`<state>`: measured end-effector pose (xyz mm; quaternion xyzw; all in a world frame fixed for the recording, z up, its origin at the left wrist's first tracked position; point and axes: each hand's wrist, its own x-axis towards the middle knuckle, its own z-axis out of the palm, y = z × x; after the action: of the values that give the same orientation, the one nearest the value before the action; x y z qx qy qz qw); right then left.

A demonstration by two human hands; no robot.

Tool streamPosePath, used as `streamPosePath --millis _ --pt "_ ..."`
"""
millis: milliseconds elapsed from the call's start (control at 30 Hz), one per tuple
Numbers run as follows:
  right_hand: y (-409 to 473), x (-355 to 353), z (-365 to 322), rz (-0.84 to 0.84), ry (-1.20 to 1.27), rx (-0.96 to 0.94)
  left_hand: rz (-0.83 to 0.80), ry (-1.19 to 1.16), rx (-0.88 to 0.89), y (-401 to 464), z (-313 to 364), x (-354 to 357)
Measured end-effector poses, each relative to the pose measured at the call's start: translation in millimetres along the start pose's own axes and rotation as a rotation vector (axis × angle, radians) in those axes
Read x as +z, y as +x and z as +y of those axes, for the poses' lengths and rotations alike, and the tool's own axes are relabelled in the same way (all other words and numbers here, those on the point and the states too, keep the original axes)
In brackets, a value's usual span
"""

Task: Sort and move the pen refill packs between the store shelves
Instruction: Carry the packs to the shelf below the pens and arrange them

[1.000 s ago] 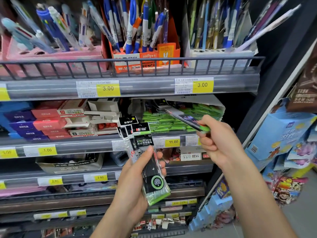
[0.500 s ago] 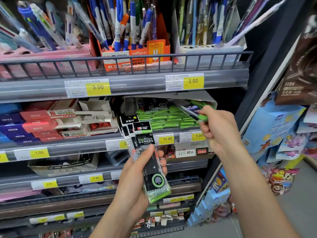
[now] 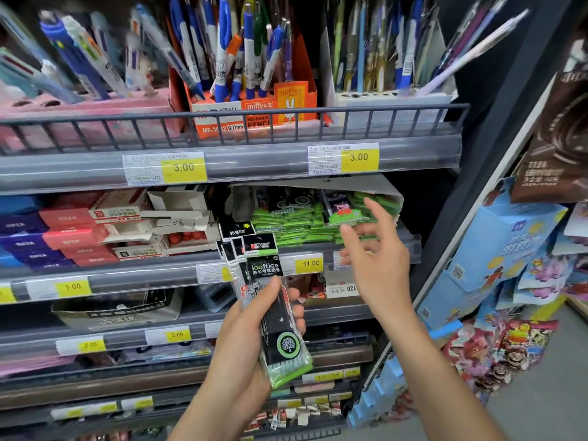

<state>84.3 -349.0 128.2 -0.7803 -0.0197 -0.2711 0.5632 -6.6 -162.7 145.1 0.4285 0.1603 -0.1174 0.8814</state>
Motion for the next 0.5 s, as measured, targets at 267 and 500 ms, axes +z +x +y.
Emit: streamPosePath --millis 267,500 --pt "43 9 0 -0.096 -0.346 -0.367 0.002 0.024 -0.011 1 -2 1" --pt "60 5 4 -0.129 -0.632 -0.367 -0.025 -0.014 -0.038 5 1 -2"
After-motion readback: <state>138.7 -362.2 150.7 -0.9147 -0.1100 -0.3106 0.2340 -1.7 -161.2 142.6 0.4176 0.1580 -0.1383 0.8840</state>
